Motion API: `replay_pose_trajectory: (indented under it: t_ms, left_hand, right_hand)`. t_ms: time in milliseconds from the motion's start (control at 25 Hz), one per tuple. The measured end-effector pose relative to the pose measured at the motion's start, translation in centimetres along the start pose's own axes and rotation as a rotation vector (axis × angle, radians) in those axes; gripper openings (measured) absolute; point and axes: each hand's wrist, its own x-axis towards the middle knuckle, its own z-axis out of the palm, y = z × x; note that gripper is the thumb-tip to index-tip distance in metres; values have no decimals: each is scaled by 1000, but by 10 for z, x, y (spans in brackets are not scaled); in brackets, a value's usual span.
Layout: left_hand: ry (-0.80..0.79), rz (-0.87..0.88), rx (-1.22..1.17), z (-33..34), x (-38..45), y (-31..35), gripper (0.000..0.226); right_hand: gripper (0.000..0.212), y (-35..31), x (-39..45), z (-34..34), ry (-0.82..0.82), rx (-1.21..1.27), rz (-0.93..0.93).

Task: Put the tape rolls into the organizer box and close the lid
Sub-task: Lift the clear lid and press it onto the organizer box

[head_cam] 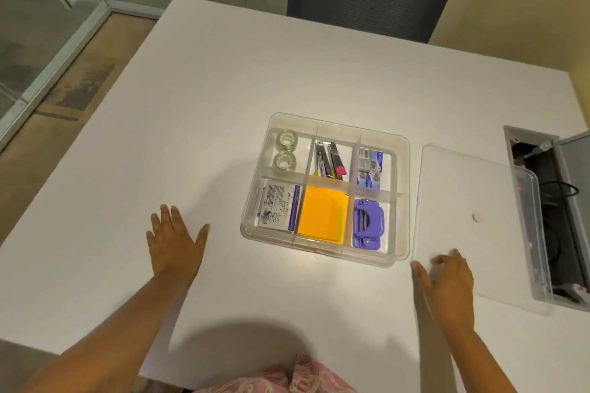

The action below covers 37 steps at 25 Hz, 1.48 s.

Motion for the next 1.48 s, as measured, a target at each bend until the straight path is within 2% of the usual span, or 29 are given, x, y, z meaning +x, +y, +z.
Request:
replay_pose_trajectory:
  t_ms: [120, 240, 360, 480, 600, 720, 840, 960, 1040, 1120, 1200, 1240, 1360, 1480]
  left_hand:
    - [-48, 44, 22, -3, 2, -8, 92]
    - [-69, 84, 19, -8, 4, -16, 90]
    - [-91, 60, -31, -11, 9, -13, 86]
    - [-92, 17, -125, -14, 12, -8, 80]
    - [-96, -14, -233, -20, 20, -1, 75]
    - [15, 114, -464, -33, 8, 27, 57]
    - [127, 325, -757, -61, -15, 75, 35]
    - [109, 518, -785, -82, -19, 113, 34]
    - [75, 541, -823, -91, -16, 129, 38]
    - [64, 545, -869, -100, -11, 140, 43]
    - [67, 555, -877, -110, -3, 145, 47]
    - [72, 552, -879, -115, 1, 147, 49]
    - [138, 499, -903, -133, 13, 147, 46]
    - [201, 418, -926, -142, 20, 142, 45]
  right_hand:
    - [29, -5, -6, 1, -17, -25, -33]
    - [16, -10, -13, 2, -23, -123, -94]
    - [15, -16, -14, -3, -10, -222, -184]
    - [24, -33, -14, -27, 54, -182, -158]
    - [13, -50, -8, -62, 228, -205, -235]
    - [13, -66, 4, -98, 467, -124, -203]
    - [20, -89, 4, -124, 657, -69, -294]
    - [25, -112, -1, -139, 746, -29, -447]
    - [33, -125, -6, -143, 765, 8, -580]
    - [26, -139, -15, -144, 766, 112, -694]
    - [9, -157, -25, -147, 768, 296, -759]
    - [8, -166, -30, -151, 774, 423, -763]
    - [26, -195, -45, -173, 673, 938, -679]
    - [26, -206, -41, -195, 497, 1221, -569]
